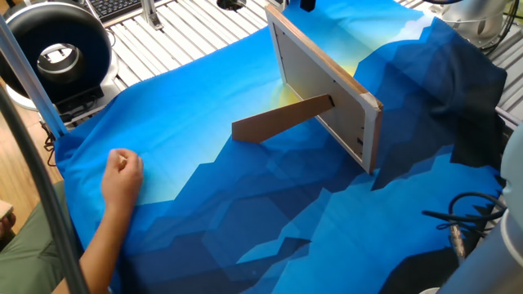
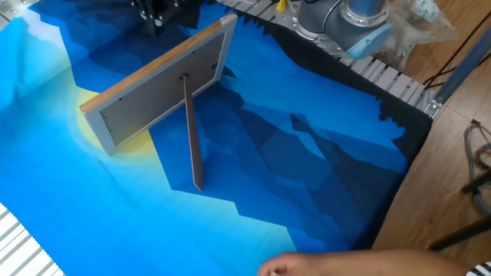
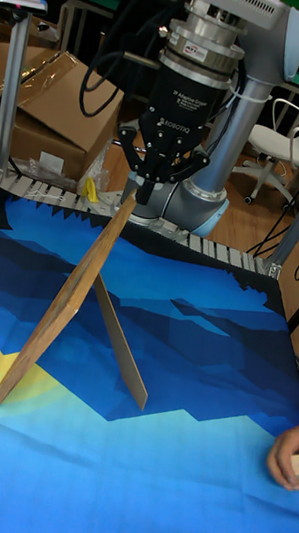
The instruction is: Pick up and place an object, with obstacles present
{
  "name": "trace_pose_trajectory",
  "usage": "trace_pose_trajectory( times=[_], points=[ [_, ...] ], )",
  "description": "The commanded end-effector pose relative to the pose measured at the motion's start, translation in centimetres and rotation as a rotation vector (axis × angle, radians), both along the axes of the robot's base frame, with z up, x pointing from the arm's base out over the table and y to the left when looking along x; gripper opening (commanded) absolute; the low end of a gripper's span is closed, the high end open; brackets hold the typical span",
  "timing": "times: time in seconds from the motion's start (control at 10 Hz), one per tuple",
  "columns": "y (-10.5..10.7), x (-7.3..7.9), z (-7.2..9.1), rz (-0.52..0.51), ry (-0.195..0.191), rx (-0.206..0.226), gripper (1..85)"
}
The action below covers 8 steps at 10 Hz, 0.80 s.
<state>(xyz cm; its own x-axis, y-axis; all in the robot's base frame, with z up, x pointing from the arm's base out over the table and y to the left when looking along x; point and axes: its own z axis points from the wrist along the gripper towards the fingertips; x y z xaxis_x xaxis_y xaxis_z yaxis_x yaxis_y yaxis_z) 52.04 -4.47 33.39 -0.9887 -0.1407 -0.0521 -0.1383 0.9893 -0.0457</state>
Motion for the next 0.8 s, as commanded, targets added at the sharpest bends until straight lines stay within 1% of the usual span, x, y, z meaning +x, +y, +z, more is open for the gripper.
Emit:
trace_pose_trajectory(
  times=[0.0,0.7],
  points=[
    [-0.03,0.09,0.07,0.013,-0.006,0.000,5.3],
    [-0.22,0.15,0.08,0.016,-0.009,-0.005,3.7]
  ],
)
